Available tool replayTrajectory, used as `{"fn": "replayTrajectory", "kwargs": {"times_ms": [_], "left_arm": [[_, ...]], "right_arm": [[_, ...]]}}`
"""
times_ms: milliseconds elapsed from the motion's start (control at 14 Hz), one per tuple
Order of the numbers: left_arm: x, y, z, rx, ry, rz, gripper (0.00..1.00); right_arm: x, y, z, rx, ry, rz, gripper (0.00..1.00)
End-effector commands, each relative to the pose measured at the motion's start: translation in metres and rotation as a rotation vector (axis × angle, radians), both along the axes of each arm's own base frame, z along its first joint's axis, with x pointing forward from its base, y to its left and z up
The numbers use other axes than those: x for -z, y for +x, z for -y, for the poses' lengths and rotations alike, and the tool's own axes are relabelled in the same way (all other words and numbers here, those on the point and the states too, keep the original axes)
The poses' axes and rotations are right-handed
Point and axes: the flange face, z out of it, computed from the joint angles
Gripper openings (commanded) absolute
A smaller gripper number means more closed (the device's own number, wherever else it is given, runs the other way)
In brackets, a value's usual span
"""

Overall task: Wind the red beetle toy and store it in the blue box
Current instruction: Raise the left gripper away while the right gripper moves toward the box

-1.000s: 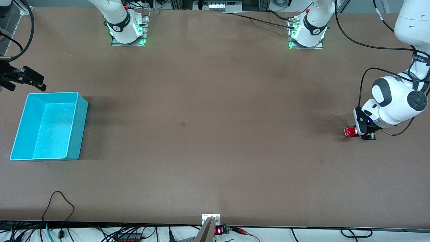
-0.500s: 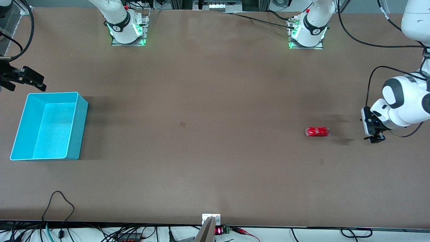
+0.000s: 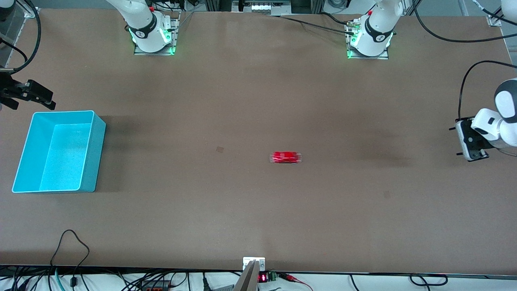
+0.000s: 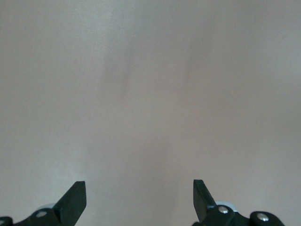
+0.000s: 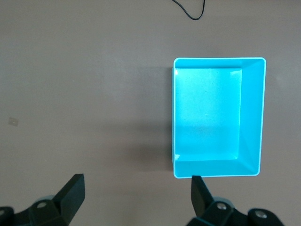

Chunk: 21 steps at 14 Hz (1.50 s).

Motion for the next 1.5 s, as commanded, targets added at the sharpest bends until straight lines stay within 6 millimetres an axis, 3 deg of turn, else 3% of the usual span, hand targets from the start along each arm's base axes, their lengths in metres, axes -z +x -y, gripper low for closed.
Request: {"fn": "replayTrajectory", "kwargs": {"times_ms": [0,429,1071,1286,1429], "left_arm": [[-0.033,-0.005,0.005,-0.105,0.035,-0.039,1.0],[-0.091,-0.01,0.058,-0.254,0.082,-0.084,1.0],[-0.155,-0.025,0.13,-0.578,0.188,-0.058,1.0],[-0.177,-0.022,0.155,-0.719,0.229,-0.048,1.0],[-0.19,-0.018,0.184,-0.802,0.248,-0.021,1.0]], "right_arm": [[-0.001,-0.002,0.002,0.012,0.011,0.011,1.0],[-0.002,-0.002,0.003,0.013,0.011,0.013,1.0],[-0.001,0.003,0.001,0.011,0.009,0.034,1.0],[-0.006,0.007,0.0,0.011,0.006,0.057,1.0],[-0.004,0.009,0.003,0.016,0.008,0.054,1.0]]}}
